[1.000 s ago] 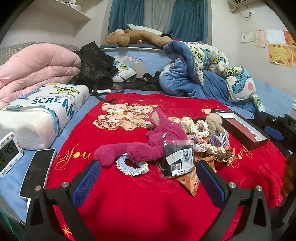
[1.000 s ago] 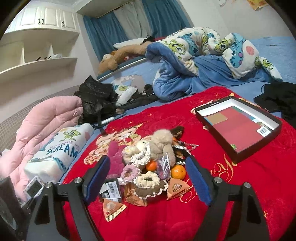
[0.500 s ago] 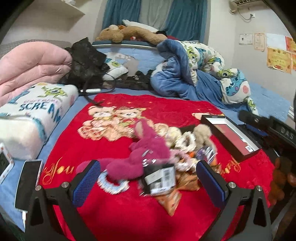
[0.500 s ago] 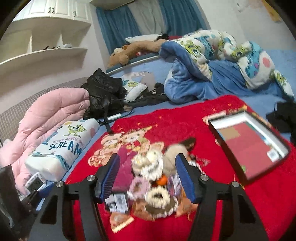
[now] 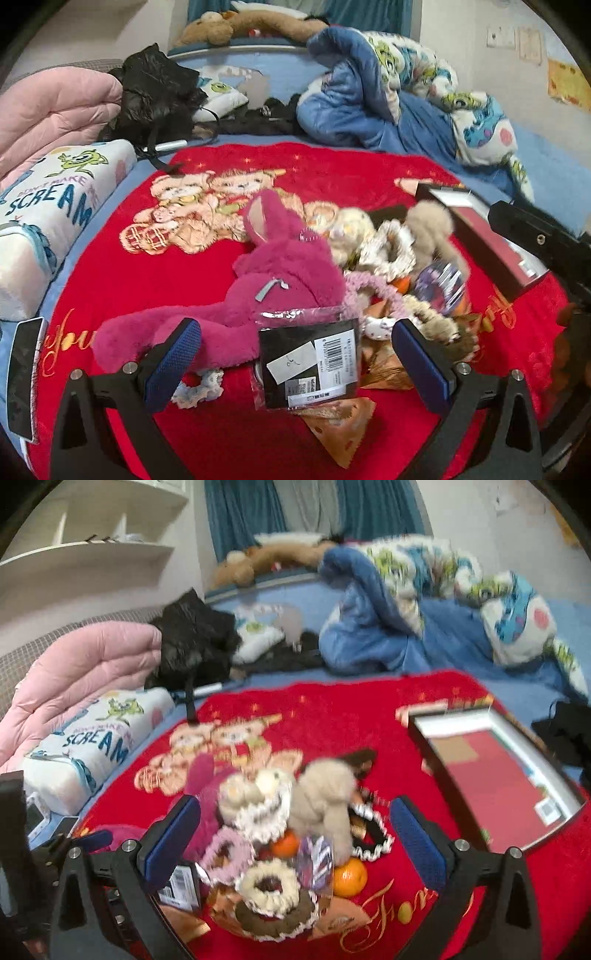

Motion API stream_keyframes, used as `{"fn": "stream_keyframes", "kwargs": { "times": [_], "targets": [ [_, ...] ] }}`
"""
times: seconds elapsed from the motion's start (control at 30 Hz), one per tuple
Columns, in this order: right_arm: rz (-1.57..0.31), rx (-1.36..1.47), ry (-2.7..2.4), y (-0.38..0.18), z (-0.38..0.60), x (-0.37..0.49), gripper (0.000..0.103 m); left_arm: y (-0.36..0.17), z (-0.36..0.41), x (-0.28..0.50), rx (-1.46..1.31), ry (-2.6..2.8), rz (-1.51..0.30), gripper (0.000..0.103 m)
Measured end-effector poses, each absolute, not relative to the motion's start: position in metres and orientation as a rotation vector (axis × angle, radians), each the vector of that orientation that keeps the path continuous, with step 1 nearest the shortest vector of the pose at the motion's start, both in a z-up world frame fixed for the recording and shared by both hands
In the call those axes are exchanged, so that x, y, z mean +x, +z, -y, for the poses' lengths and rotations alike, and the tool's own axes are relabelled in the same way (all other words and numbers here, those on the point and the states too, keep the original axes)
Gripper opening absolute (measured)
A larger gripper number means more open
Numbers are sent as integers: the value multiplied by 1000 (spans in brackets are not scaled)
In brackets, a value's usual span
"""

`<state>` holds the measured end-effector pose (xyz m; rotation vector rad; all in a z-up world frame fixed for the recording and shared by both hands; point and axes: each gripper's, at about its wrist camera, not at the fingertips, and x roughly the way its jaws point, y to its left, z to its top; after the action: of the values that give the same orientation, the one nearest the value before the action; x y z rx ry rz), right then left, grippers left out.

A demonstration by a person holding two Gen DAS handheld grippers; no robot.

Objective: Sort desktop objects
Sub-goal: 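Move both tools toward the pile of items on the red blanket, then grasp the black barcode packet with left tool while right tool grasps a clear packet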

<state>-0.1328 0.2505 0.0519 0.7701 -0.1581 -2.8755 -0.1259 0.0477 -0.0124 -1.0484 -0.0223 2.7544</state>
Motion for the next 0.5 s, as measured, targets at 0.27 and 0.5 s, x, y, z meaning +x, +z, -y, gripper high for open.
{"fn": "stream_keyframes", "kwargs": {
  "times": [0.27, 0.5],
  "targets": [
    [195, 898, -2857, 31, -254, -146, 103, -44, -66, -148, -1152, 2709, -69, 103],
    [109, 906, -2864, 20, -252, -147, 103, -55, -72, -151, -1114, 2760, -201, 103]
  ]
}}
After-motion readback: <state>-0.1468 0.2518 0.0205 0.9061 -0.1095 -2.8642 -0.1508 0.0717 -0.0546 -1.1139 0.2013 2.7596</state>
